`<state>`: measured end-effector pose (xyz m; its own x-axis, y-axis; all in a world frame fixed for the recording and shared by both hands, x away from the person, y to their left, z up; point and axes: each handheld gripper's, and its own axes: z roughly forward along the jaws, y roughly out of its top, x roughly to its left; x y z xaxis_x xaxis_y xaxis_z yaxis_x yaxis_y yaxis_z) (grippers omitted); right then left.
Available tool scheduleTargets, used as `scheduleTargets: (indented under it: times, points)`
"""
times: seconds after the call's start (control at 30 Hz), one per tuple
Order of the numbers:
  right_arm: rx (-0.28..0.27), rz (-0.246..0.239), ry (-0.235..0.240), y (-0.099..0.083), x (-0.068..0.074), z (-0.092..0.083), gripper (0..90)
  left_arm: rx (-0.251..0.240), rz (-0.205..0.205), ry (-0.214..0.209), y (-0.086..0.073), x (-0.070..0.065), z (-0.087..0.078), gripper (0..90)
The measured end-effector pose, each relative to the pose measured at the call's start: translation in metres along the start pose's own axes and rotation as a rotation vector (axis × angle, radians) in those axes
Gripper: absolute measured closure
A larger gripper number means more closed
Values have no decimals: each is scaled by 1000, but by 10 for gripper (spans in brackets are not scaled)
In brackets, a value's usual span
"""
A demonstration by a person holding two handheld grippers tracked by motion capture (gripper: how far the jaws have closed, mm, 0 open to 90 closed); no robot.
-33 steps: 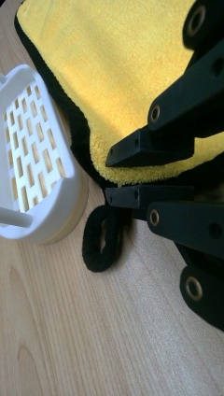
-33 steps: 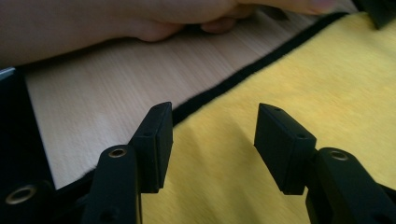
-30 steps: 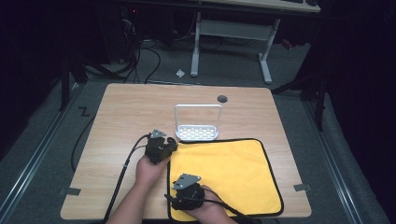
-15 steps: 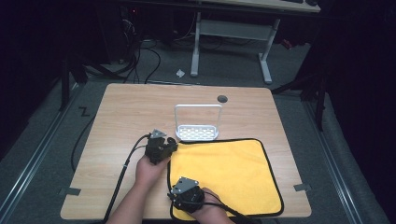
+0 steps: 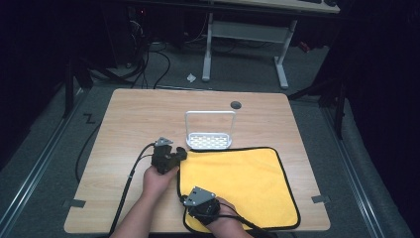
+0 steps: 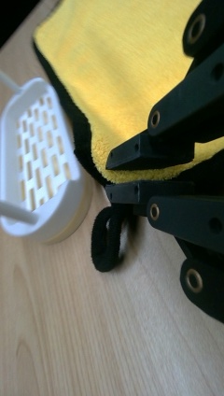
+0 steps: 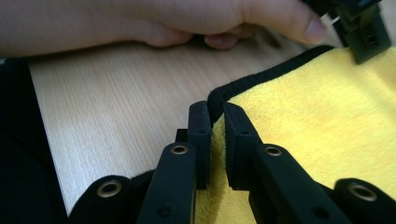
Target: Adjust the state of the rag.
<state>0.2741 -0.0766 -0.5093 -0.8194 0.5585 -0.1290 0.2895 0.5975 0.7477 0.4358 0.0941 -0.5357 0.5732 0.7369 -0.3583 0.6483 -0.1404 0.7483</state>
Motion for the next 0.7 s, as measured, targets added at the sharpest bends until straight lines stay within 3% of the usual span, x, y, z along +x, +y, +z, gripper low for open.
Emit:
scheduleTargets:
  times: [0.27, 0.57, 0.7]
  points:
    - [-58, -7, -21, 19, 0, -3, 837, -89, -87, -25, 5, 9, -15, 838]
    - [-88, -42, 7, 43, 16, 11, 836, -115, -123, 6, 0, 34, -46, 838]
    - [-100, -57, 27, 54, 24, 20, 836, -114, -116, 34, -2, 41, -59, 840]
